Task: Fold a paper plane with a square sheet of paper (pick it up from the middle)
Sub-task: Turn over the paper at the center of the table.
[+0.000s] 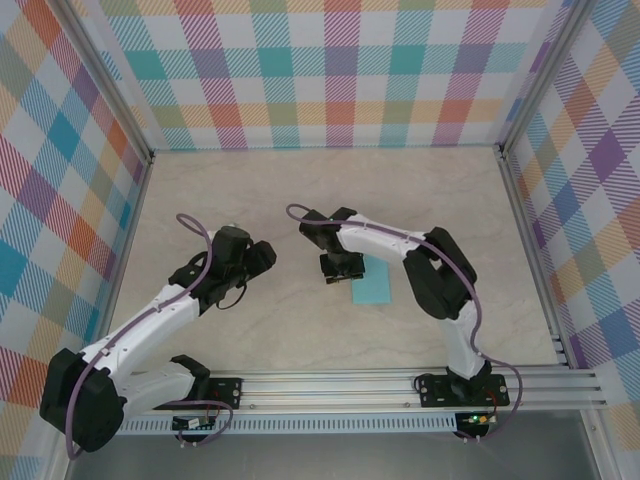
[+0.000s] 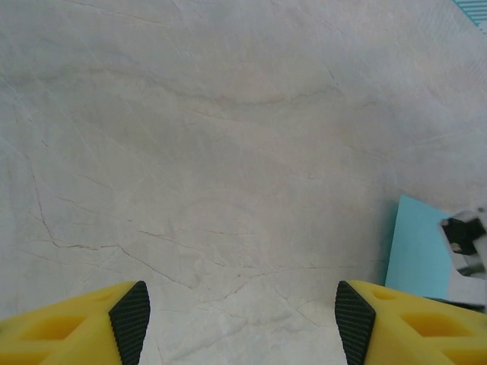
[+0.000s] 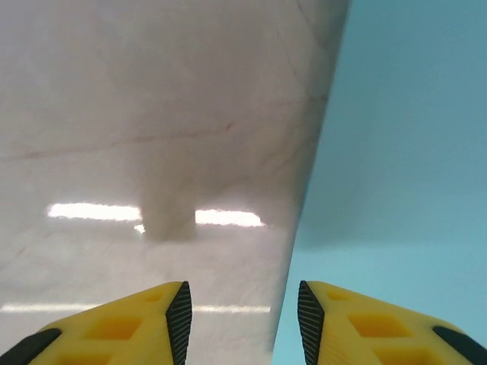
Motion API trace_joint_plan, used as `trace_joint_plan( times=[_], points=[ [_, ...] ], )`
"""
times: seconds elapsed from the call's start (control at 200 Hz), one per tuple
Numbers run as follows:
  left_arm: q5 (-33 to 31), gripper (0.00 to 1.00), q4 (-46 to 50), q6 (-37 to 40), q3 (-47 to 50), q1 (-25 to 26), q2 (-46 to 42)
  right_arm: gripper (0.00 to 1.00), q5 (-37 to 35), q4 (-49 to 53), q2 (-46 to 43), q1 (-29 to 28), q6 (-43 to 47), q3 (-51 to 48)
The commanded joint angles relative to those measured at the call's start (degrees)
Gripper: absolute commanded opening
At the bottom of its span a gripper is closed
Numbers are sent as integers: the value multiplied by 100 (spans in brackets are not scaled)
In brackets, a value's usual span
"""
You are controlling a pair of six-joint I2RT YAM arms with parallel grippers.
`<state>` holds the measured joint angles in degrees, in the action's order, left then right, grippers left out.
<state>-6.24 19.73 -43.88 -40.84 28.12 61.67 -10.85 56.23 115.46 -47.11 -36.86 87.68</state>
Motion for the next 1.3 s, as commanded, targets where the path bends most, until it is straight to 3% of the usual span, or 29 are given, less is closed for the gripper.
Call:
trace_joint_plan(
  times=[0.0, 0.265, 0.535, 0.97, 1.12, 1.295],
  points=[
    [346, 68, -129, 116, 26, -84, 172, 46, 760, -1105, -1226, 164, -54, -744],
    [1173, 69, -641, 265, -208, -83, 873, 28, 2235, -3114, -2146, 1219, -262, -2927],
    [1646, 69, -856, 273, -396, -63, 1440, 25, 2045, -3345, -1696, 1476, -233, -3225],
    [1738, 69, -851, 234, -499, -44, 1603, 25, 2905, -4557, -1268, 1362, -873, -3303],
    [2019, 62, -988, 241, -618, -11, 1842, 24, 2999, -4482, -1298, 1301, -842, -3130],
    [2510, 46, -1133, 403, -1045, 174, 2450, 30, 2229, -3893, -2350, 1476, -709, -3455]
  ],
)
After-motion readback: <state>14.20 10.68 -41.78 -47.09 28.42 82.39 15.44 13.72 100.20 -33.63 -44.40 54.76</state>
